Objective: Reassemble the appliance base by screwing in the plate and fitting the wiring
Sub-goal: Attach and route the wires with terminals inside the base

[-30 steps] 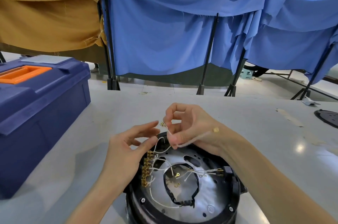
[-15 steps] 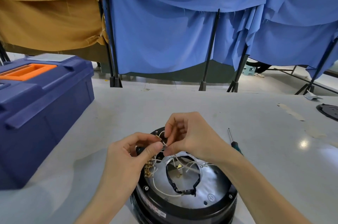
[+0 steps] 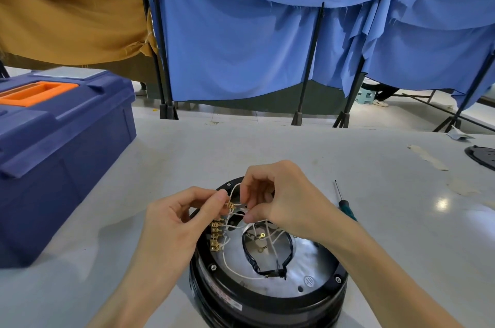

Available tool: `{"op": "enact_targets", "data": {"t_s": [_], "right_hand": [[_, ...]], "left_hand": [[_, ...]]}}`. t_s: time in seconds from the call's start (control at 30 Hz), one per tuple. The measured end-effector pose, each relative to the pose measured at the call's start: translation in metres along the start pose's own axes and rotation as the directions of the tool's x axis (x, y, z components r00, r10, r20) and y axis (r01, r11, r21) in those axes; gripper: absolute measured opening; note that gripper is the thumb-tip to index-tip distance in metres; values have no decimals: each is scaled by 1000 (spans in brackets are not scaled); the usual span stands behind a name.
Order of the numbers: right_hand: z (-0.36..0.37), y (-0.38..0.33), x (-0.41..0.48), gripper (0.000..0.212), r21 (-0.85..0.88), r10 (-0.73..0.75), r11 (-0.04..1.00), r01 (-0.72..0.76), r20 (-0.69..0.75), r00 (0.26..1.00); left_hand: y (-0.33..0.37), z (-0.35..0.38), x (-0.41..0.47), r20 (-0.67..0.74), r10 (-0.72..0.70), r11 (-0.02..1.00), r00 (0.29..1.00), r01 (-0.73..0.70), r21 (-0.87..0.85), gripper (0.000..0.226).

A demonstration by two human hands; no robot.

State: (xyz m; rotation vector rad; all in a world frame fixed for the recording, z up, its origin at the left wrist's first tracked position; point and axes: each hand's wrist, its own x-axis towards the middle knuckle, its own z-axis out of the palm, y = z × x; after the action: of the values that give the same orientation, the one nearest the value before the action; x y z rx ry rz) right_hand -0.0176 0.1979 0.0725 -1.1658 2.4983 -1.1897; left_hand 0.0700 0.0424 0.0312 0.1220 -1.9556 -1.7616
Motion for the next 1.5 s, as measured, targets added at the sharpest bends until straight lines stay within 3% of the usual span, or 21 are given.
{"op": "enact_targets", "data": {"t_s": [0.1, 0.27, 0.43, 0.57, 0.9, 1.03, 1.17, 1.3, 1.5], "right_hand": [[0, -1, -1, 25, -11, -15, 1000, 15, 6, 1000], [-2, -1, -1, 26, -16, -3, 1000, 3, -9, 1000], [-2, -1, -1, 24, -28, 5, 1000, -5, 4, 1000], [-2, -1, -1, 24, -18, -3, 1000, 3, 9, 1000], [11, -4, -2, 11, -21, -96, 995, 96, -49, 994], [18, -4, -2, 8, -127, -169, 980, 152, -142, 975], [20, -3, -5, 3, -125, -157, 983, 138, -161, 974], [21, 0, -11, 5, -100, -19, 995, 12, -69, 997], [33, -4, -14, 6, -257, 29, 966, -19, 38, 999]], "left_hand": [[2, 0, 0, -5, 26, 999, 1000, -26, 48, 5], [3, -6, 3, 32, 21, 994, 999, -25, 104, 21], [7, -7, 2, 56, 27, 991, 998, -34, 130, 8], [9, -5, 2, 63, 24, 986, 998, -34, 164, 15], [1, -5, 7, 52, -187, 982, 981, 185, 37, 13], [1, -6, 7, 59, -238, 971, 969, 239, -6, 15], [2, -8, 5, 57, -213, 977, 975, 213, 16, 14], [-6, -19, 3, -69, -42, 935, 997, 63, 349, 20], [-12, -18, -5, -144, 42, 754, 989, 63, 654, 40]]}}
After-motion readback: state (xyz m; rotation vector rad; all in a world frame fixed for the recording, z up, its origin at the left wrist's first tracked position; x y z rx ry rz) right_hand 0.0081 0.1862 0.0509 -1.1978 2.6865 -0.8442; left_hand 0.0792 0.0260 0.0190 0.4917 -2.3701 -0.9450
